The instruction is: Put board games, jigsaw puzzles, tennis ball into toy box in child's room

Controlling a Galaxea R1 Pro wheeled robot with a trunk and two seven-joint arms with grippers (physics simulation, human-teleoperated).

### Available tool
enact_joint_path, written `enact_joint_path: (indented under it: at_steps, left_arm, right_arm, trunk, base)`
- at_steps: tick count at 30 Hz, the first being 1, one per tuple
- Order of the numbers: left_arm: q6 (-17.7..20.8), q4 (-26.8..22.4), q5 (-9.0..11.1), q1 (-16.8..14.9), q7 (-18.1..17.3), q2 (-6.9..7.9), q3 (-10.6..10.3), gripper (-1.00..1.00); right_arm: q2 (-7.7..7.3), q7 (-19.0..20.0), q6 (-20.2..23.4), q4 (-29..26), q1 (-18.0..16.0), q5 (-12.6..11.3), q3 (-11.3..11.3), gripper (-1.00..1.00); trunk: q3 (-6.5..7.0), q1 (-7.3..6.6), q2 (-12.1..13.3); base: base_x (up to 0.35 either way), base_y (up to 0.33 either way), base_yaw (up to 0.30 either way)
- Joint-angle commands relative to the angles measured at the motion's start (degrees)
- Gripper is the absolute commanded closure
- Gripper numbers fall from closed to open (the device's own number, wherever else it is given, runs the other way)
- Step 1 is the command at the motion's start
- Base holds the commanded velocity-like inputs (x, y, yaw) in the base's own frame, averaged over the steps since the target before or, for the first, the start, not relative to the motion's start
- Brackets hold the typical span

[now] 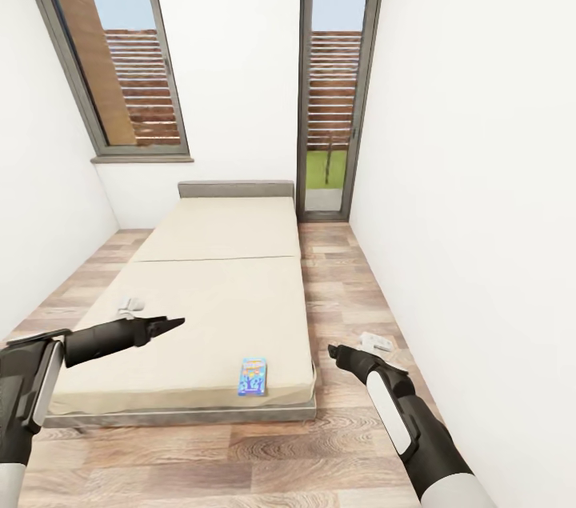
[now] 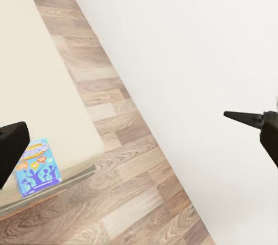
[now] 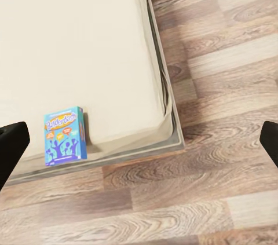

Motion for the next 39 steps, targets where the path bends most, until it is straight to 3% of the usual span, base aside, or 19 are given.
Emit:
enact_joint_path:
  at_steps: [1,8,14,18,24,39]
  left_arm:
    - [0.6,0.0,0.0,-0.1,0.4,-0.11,0.0,-1.0]
    - [0.8,0.0,0.0,-0.1,6.7,-1.99,-1.2,-1.0]
    - [0.9,0.0,0.2,-0.1,16.2,-3.49,-4.7,-1.0]
    - [1.0,0.0,0.2,-0.1,18.5,-4.04,-5.8,-1.0]
    - [1.0,0.0,0.2,-0.1,19.6,-5.1,-6.5,-1.0]
    - [1.2,2.4,0.2,-0.1,19.7,-5.2,-6.6,-1.0]
  right_arm:
    - [-0.01,-0.6,0.1,-0.1,0.0,-0.6,0.1,-1.0]
    - [-0.04,-0.5,0.2,-0.5,0.0,-0.7,0.1,-1.0]
    - [-0.09,-0.4,0.2,-0.7,0.0,-0.8,0.0,-1.0]
    - [-0.09,0.5,0.2,-1.1,0.0,-0.8,-0.1,-1.0]
    - [-0.11,2.1,0.5,-5.8,-0.1,-0.7,0.0,-1.0]
    - [-0.18,2.3,0.3,-6.6,-0.1,-0.7,0.0,-1.0]
  trunk:
    - [-0.31,0.26,-0.5]
    - [-1.56,1.79,-3.3]
    - [-2.64,3.11,-5.8]
    - [-3.36,3.99,-7.4]
    - [-4.44,5.31,-9.8]
    - [-7.13,8.6,-15.8]
  base:
    - [0.0,0.0,0.0]
    - [0.0,0.0,0.0]
    - [0.0,0.0,0.0]
    - [0.0,0.0,0.0]
    - [0.0,0.0,0.0]
    - [0.0,0.0,0.0]
